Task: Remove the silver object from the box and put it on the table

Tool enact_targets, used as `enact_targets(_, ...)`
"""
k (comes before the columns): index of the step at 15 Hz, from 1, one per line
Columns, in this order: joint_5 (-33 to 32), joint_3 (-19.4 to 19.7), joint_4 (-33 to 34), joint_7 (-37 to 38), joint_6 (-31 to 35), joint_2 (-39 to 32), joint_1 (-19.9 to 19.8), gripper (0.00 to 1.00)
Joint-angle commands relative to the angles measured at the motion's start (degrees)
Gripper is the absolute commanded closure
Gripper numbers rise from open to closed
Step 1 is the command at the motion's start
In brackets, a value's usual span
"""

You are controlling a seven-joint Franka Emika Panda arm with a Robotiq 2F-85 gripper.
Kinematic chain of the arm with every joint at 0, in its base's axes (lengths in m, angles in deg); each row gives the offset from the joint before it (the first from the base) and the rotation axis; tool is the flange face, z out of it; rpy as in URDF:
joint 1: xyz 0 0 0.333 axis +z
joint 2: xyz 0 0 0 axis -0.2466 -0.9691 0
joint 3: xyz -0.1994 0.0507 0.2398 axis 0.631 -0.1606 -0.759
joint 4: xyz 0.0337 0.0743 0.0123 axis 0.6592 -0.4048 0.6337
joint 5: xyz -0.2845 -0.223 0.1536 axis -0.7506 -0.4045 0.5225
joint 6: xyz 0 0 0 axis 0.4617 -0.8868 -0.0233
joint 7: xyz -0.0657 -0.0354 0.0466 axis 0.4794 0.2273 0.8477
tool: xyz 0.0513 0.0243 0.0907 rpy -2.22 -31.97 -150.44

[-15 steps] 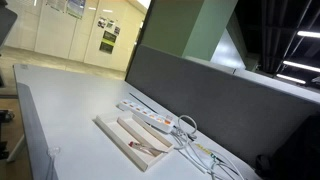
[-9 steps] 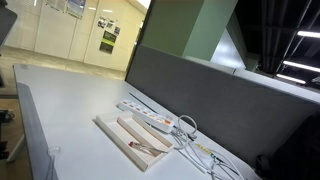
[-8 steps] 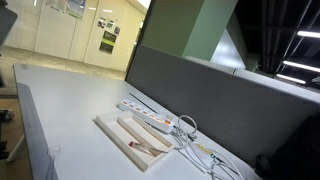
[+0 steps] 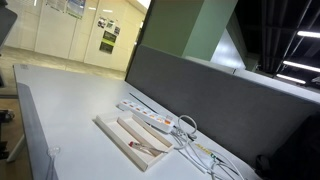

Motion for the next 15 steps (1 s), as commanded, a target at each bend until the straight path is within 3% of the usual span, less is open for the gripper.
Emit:
enact_targets(1, 0.1, -0.1, -0.9, 2.5, 4.9, -2.7, 1.3, 0.00)
enact_targets(9, 3.9, -5.0, -3.7, 8.7, 21.3, -19.0, 4.8, 0.00)
enact_targets(15, 12.5, -11.0, -2.0, 25.5, 35.1, -32.9, 5.8, 0.00)
